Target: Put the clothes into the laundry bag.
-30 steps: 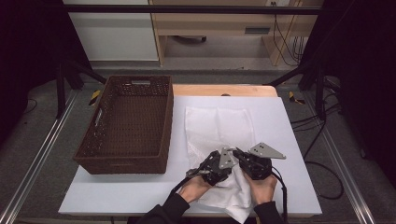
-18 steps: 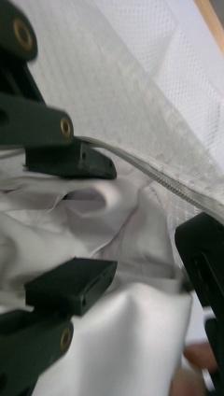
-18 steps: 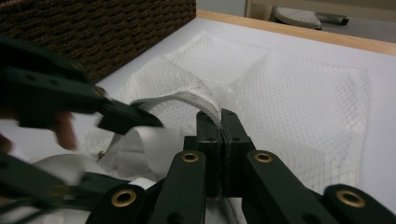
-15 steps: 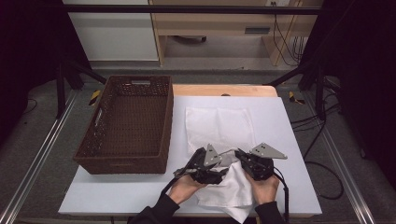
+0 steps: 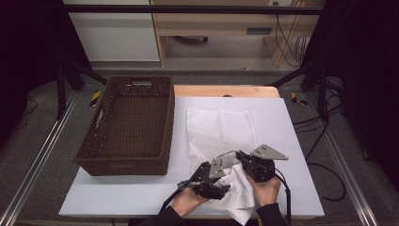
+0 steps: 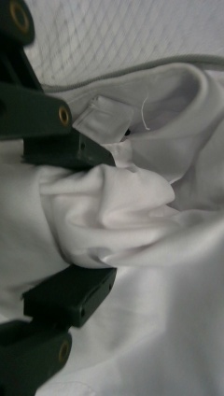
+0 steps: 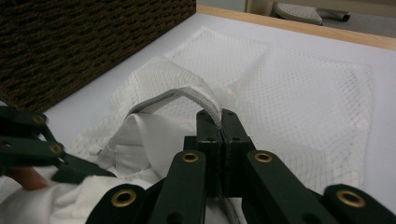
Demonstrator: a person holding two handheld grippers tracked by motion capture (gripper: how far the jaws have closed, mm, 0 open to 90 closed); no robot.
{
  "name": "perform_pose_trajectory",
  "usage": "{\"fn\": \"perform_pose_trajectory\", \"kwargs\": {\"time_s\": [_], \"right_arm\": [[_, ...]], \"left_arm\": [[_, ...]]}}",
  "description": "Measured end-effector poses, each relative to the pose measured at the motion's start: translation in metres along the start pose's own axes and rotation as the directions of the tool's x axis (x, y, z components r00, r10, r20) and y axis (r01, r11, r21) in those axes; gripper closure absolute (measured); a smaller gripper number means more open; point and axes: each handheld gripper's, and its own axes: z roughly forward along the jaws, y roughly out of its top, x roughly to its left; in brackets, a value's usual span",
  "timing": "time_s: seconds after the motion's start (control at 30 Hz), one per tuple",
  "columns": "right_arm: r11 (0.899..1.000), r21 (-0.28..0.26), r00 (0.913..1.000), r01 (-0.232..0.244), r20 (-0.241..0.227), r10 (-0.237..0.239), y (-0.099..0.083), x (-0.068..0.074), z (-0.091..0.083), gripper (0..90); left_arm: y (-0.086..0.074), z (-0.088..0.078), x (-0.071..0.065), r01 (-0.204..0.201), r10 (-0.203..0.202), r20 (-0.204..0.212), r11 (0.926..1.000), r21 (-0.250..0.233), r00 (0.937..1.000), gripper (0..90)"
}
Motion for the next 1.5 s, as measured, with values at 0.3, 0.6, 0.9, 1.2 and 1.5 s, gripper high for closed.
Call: {"fn": "perform_pose_trajectory", "kwargs": {"time_s": [0.3, 0.6, 0.9, 1.2, 1.5], "right_arm": [[1.0, -0.001, 0.9999, 0.002, -0.013, -0.002, -0.001, 0.002, 0.001, 88.6], [1.0, -0.009, 0.9998, 0.007, -0.02, -0.007, 0.0, 0.002, -0.001, 88.6], [1.0, -0.022, 0.9994, 0.019, -0.027, -0.02, 0.001, 0.004, -0.009, 88.6], [1.0, -0.02, 0.9998, 0.012, -0.017, -0.012, 0.0, 0.0, -0.01, 88.5], [1.0, -0.011, 0.9998, 0.008, -0.017, -0.008, -0.001, 0.0, -0.009, 88.6]], "left_arm": [[0.017, -0.01, -0.005, -0.032, 0.027, -0.068, 0.9969, -0.072, 0.9973, 71.7], [0.018, 0.019, 0.017, 0.014, -0.021, -0.124, 0.9984, -0.054, 0.9921, 69.2], [0.015, 0.025, 0.023, -0.014, -0.001, -0.184, 0.9969, -0.078, 0.983, 63.3], [0.012, -0.018, 0.003, -0.044, 0.029, -0.144, 0.9934, -0.106, 0.9892, 30.1], [-0.015, 0.001, 0.003, 0.024, -0.026, -0.055, 0.9988, -0.043, 0.9981, 39.3]]}}
